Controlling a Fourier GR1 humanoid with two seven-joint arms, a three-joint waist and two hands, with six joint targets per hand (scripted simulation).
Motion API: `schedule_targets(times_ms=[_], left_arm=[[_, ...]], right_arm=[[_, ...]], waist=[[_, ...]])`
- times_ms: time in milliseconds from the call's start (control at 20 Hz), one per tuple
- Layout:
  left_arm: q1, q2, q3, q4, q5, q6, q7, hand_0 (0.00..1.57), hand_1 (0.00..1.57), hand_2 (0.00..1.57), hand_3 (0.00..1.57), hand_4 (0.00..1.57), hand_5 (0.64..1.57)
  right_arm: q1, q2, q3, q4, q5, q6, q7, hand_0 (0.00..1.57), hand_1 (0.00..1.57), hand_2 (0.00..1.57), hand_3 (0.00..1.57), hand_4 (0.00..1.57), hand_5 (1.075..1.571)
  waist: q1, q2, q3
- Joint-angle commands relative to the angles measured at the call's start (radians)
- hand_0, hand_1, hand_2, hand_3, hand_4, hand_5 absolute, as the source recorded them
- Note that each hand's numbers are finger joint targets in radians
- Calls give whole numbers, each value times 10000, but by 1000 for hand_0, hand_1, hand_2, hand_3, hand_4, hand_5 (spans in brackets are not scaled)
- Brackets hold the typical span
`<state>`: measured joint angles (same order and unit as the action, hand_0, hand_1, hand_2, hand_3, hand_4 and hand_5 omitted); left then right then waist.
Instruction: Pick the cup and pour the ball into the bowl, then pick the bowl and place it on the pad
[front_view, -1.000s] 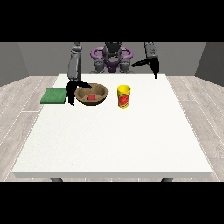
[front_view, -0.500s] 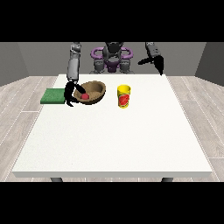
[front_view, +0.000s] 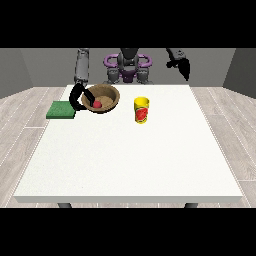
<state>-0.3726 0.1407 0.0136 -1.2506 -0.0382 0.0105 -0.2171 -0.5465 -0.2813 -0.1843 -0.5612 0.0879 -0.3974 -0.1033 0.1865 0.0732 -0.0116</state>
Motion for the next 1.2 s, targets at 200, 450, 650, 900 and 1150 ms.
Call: schedule_targets(times_ms=[200, 450, 650, 900, 1150], left_arm=[[1045, 410, 894, 1538, 155, 92, -639, 0, 0, 0, 0, 1006, 1407], [1574, 179, 710, 839, 43, 197, -645, 0, 0, 0, 0, 1003, 1418], [1172, 482, 1189, 1489, 377, -324, -1602, 0, 0, 0, 0, 1051, 1435], [679, 1445, 1990, 912, 1155, -1076, -1208, 0, 0, 0, 0, 1289, 1510], [-26, 3822, 3909, 1355, 2631, -2607, -983, 0, 0, 0, 0, 1296, 1571]], right_arm=[[-1095, -392, 1011, -959, 526, 1182, 3675, 1571, 1571, 1571, 785, 816, 1568], [-263, -1091, 461, -1394, 151, 1710, 3503, 1571, 1571, 1571, 728, 777, 1571], [-490, -1178, 178, -2037, 38, 1609, 3373, 1571, 1571, 1571, 728, 777, 1571], [77, -2474, -518, -1528, -214, 2434, 2030, 1571, 1571, 1571, 0, 888, 1571], [69, -3065, -1202, -1240, -741, 2813, 1515, 1571, 1571, 1571, 0, 864, 1570]], waist=[[-1736, -1756, 106], [-1511, -1465, 115], [-1617, -499, 114], [-1263, 36, 119], [-901, 765, 118]])
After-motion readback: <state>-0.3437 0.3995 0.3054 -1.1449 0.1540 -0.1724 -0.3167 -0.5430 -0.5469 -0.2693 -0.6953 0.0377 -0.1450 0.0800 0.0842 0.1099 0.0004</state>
